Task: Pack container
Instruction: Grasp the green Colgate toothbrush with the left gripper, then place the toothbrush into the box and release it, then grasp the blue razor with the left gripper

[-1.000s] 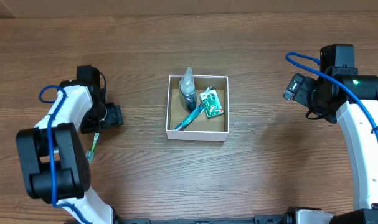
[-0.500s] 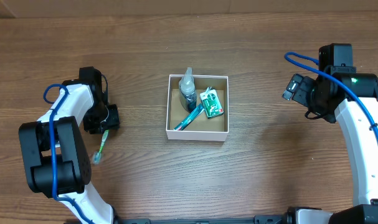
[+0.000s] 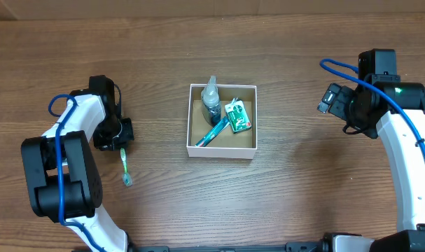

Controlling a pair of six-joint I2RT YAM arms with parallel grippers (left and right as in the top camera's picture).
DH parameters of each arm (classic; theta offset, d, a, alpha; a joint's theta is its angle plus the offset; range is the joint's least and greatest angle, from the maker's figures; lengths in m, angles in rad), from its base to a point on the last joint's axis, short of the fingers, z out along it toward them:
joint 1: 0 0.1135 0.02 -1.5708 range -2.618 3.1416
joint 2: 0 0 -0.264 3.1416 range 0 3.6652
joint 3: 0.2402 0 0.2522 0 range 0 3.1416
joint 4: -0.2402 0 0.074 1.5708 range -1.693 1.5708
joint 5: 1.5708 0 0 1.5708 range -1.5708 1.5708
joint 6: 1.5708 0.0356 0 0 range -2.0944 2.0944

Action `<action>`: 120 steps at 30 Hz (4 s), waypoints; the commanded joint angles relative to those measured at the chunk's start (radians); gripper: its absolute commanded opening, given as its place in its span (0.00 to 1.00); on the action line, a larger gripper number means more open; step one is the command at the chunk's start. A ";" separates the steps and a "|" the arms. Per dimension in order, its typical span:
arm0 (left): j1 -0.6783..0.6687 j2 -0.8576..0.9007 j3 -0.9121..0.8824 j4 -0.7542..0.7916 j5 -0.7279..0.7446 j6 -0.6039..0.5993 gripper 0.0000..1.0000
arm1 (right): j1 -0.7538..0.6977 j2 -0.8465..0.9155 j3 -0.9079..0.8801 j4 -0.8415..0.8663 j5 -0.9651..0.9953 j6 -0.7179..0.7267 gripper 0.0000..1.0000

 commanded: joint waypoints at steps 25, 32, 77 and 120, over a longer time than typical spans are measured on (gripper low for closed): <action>-0.417 -0.514 0.040 0.018 0.023 0.154 0.04 | 0.000 0.002 -0.005 0.002 0.002 -0.005 1.00; -0.725 -0.521 0.040 0.138 -0.036 0.252 0.04 | -0.002 0.002 -0.005 0.002 0.014 -0.004 1.00; -0.885 -0.203 0.125 0.270 -0.084 0.636 0.18 | -0.166 0.002 -0.005 -0.024 -0.051 0.028 1.00; 0.298 -0.154 0.116 0.025 -0.020 0.122 0.95 | -0.166 0.002 -0.005 -0.020 -0.059 0.025 1.00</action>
